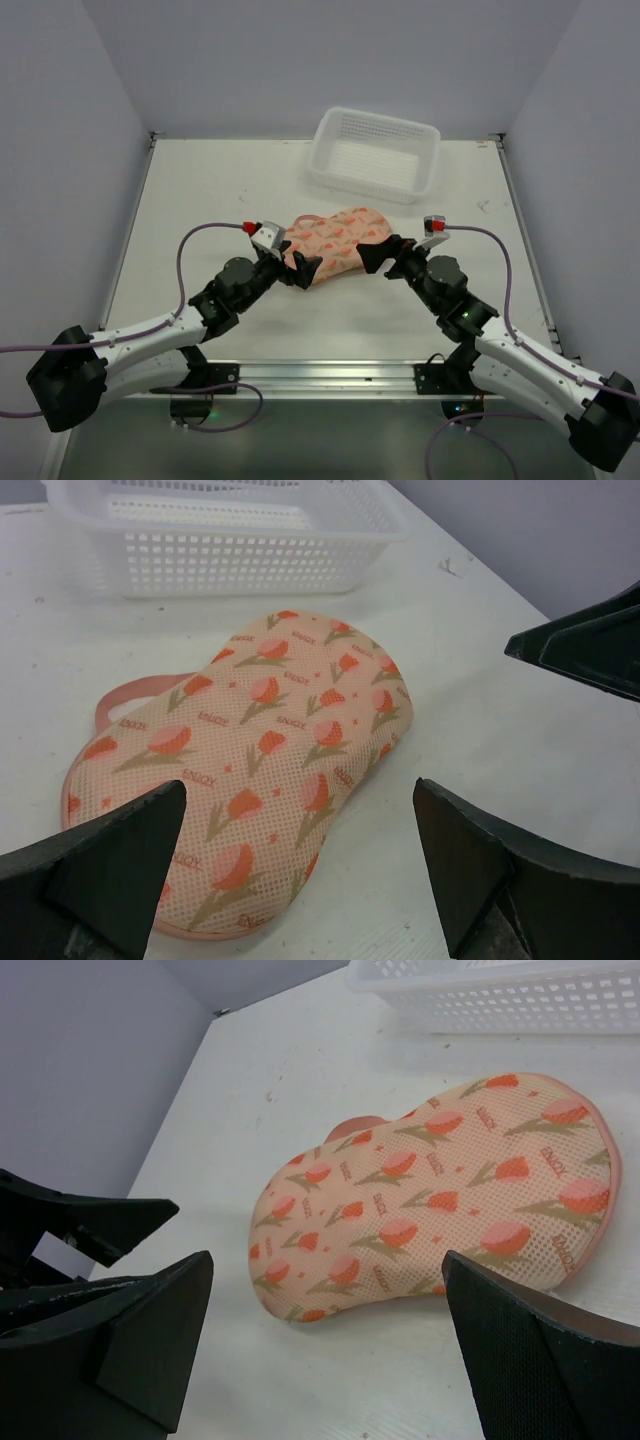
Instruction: Unzip the laundry bag and remove the bra
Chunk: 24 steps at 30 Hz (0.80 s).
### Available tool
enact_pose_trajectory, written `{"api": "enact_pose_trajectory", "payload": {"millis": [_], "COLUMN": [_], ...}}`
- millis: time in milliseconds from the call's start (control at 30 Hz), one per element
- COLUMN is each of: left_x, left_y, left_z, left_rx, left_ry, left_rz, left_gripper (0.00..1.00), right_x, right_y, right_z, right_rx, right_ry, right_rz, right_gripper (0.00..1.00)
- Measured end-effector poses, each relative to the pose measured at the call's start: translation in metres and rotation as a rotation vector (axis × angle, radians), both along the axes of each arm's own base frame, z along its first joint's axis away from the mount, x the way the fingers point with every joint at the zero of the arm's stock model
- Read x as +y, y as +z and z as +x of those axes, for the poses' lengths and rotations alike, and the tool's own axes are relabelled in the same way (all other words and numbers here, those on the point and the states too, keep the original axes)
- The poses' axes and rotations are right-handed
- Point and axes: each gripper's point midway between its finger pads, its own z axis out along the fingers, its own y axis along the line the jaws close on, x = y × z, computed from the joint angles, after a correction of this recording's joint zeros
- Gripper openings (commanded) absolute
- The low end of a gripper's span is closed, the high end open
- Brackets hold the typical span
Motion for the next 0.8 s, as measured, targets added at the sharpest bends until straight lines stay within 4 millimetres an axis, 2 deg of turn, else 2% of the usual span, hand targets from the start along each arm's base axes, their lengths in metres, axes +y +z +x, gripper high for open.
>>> {"api": "enact_pose_trajectory", "payload": {"millis": [267,367,600,800], "left_x": [-0.001,-0.002,-0.006,-0.019], "left_y": [-0.005,-0.009,-0.018,-0.036], "left_z": [0.000,0.001,0.004,0.013], "left_rx": [0.009,0.019,0.046,0.099], "left_ry": [-0.003,-0.003,-0.005,-0.011], "left_rz": [0.010,0.021,0.041,0.097], "left_gripper": [1.00,1.00,1.00,1.00], "right_x": [-0.001,-0.004,-0.017,-0.037], "right_y": [0.005,0.000,-0.049,-0.082], "right_z": [-0.001,0.003,0.012,0.030], "right_rx": [-0.023,-0.007,0.139,0.279], "right_ry": [-0.001,-0.026,-0.120,-0.182], "right_rz": [0.014,0.005,-0.096,-0.112], "right_gripper": [0.99,0.99,0.99,0.95]}}
